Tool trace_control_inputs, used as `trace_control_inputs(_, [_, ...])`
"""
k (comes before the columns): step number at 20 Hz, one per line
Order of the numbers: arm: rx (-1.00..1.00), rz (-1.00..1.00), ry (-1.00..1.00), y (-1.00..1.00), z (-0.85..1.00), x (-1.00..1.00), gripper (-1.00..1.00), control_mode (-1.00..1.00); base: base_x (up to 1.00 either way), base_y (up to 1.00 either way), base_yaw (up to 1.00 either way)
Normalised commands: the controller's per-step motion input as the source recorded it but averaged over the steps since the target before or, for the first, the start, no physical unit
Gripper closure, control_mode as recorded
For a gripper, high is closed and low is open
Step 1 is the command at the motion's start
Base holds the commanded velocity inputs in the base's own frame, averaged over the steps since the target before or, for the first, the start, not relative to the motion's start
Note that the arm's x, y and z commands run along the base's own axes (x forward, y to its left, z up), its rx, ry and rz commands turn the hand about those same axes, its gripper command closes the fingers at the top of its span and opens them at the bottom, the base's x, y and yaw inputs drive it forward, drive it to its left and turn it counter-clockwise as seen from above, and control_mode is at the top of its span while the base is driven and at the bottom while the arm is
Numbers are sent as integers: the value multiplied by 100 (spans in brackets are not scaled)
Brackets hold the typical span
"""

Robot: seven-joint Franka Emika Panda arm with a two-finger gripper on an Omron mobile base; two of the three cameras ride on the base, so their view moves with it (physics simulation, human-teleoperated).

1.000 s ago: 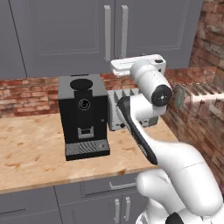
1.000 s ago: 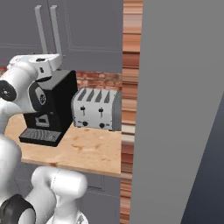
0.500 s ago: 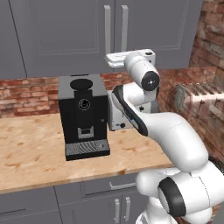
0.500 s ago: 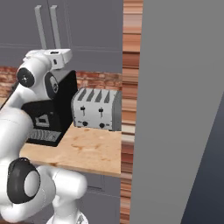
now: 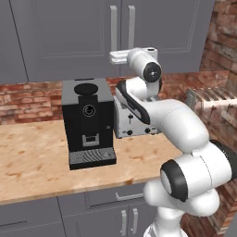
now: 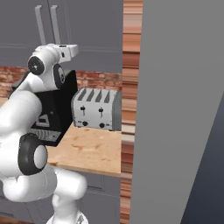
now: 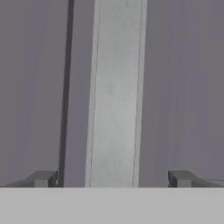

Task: Open the cabinet directly in front. Then move the beer and the mug to the dining counter with the candle on it.

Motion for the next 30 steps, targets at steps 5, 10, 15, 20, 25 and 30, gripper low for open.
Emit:
trace_control_inputs(5, [0,0,4,4,0,94,-100,-100,0,0,0])
trace_control_inputs(10, [0,0,1,0,0,92,100,-100,0,0,0])
trace_control_inputs(15, [0,0,0,0,0,10,100,-100,0,0,0])
trace_control_inputs(20, [0,0,0,0,0,0,100,-100,0,0,0])
trace_control_inputs(25, [0,0,0,0,0,0,100,-100,0,0,0])
trace_control_inputs(30, [0,0,-7,-3,6,-15,100,-100,0,0,0])
